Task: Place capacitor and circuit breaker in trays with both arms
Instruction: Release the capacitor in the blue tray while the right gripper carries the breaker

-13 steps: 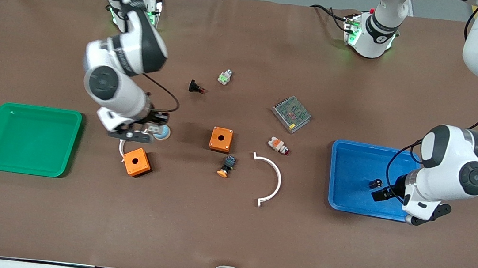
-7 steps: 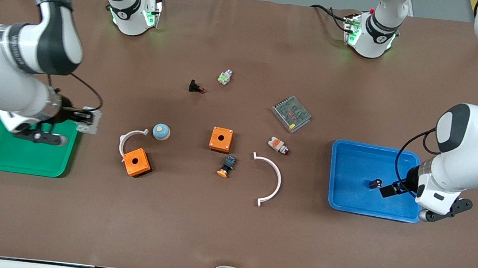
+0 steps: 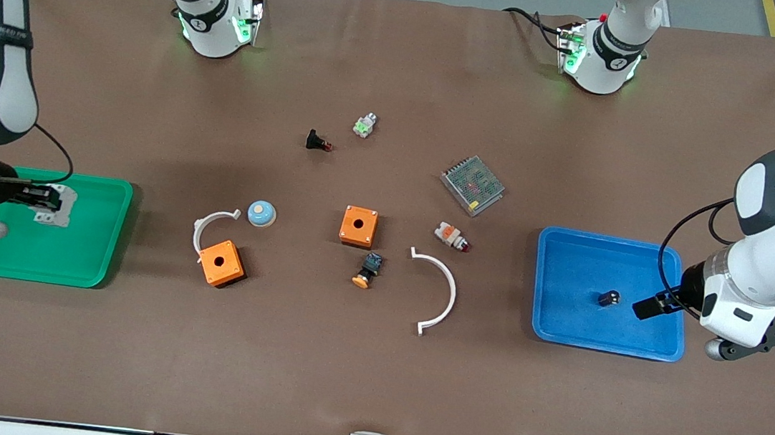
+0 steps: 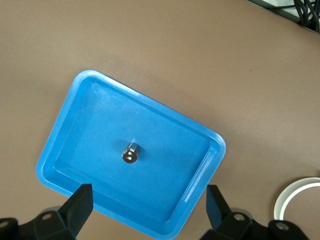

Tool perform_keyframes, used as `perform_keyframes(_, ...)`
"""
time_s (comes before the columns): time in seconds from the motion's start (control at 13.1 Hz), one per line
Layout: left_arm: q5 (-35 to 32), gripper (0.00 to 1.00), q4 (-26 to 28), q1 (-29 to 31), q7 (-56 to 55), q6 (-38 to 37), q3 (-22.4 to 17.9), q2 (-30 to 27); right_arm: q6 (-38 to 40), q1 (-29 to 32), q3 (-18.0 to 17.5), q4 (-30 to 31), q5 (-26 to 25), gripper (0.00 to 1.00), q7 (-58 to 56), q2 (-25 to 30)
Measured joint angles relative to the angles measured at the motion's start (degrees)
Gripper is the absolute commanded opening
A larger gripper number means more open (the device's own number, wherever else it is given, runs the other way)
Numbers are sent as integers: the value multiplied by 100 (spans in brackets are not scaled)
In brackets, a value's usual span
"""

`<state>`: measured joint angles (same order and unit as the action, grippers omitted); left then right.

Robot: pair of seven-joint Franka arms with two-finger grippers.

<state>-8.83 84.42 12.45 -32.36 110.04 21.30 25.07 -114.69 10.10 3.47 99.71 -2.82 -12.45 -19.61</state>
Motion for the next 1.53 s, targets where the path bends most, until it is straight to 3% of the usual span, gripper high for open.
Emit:
perform_keyframes(0.46,-2,100,-32,29,183,-2,-8,0,-1095,859,-3,-7,-2,13,-696,-876)
perform_keyframes(0.92,-2,100,-32,1,190,-96,27,1,-1726,972,-33,-74,53,16,-676,-1565)
perform_keyframes(1.07,-2,100,-45,-7,190,-188,123,-14,-1721,974,-33,-140,54,36,-675,-1624)
perform_keyframes(1.15,-2,100,-57,-14,190,-218,153,-48,-1717,976,-33,-161,55,73,-675,-1624)
perform_keyframes(1.22,-2,100,-67,-15,195,-245,164,-103,-1717,978,-33,-171,55,96,-675,-1624)
perform_keyframes(1.53,-2,100,-375,13,846,-752,161,-442,-1662,978,-44,-272,55,99,-681,-1594)
